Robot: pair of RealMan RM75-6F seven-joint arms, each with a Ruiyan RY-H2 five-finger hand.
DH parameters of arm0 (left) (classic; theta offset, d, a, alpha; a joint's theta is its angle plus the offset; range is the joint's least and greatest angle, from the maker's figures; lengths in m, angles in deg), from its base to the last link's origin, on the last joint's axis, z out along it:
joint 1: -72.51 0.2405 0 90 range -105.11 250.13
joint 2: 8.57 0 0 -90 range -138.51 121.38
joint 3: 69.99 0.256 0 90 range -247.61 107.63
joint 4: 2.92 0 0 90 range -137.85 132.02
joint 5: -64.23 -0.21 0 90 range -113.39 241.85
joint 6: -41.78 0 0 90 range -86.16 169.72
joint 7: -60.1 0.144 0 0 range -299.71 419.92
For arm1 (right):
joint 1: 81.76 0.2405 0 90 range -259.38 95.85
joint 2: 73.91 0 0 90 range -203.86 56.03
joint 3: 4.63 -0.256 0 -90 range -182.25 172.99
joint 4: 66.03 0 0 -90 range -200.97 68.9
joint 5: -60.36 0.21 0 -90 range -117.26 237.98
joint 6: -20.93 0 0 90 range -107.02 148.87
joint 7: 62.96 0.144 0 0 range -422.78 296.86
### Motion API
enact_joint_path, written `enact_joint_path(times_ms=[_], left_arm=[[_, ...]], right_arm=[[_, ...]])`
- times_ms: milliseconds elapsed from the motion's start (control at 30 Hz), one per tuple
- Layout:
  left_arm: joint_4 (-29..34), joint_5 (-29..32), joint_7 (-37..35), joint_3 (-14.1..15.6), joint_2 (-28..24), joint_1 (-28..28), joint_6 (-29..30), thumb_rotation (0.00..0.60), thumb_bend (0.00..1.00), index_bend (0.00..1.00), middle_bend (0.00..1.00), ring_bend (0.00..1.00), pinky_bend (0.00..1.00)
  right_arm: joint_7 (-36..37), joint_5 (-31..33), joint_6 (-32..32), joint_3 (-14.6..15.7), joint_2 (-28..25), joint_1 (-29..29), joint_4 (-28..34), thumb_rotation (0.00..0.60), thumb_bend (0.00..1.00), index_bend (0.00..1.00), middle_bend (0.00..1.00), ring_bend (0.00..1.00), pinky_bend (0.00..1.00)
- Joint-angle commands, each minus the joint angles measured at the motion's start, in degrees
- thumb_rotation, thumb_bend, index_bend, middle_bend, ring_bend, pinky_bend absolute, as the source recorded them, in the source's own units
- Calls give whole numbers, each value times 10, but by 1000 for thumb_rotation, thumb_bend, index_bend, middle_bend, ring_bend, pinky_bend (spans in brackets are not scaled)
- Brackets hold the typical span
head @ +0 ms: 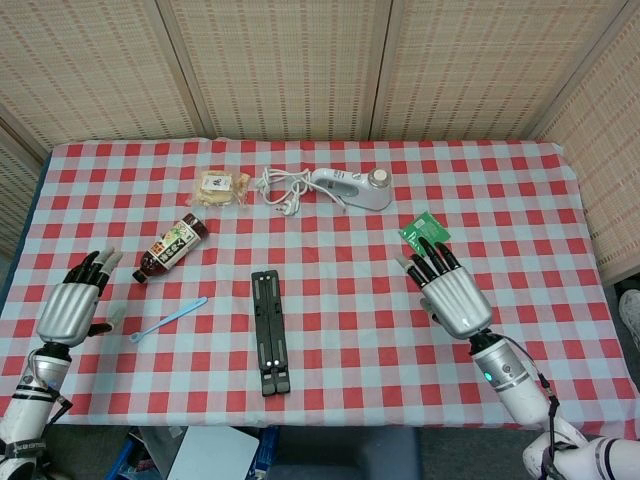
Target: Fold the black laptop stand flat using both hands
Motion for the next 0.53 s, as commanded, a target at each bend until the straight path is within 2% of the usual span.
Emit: enact_joint_path(times_ms=[33,333,533], left_arm=[[28,-3,12,4,-13,29,36,600,287,0,0,0,175],[70,-37,18,14,-18,88,124,600,287,0,0,0,175],[96,-55,38,23,-21,116,156,600,287,0,0,0,175]], right_arm=[[25,-6,58,17,-25,-58,18,600,263,126,241,15,142],[76,-25,128,45,-47,-159,17,600,263,126,241,16,142],[102,-39,140,44,-42,-195,7,600,263,132,242,16,143]])
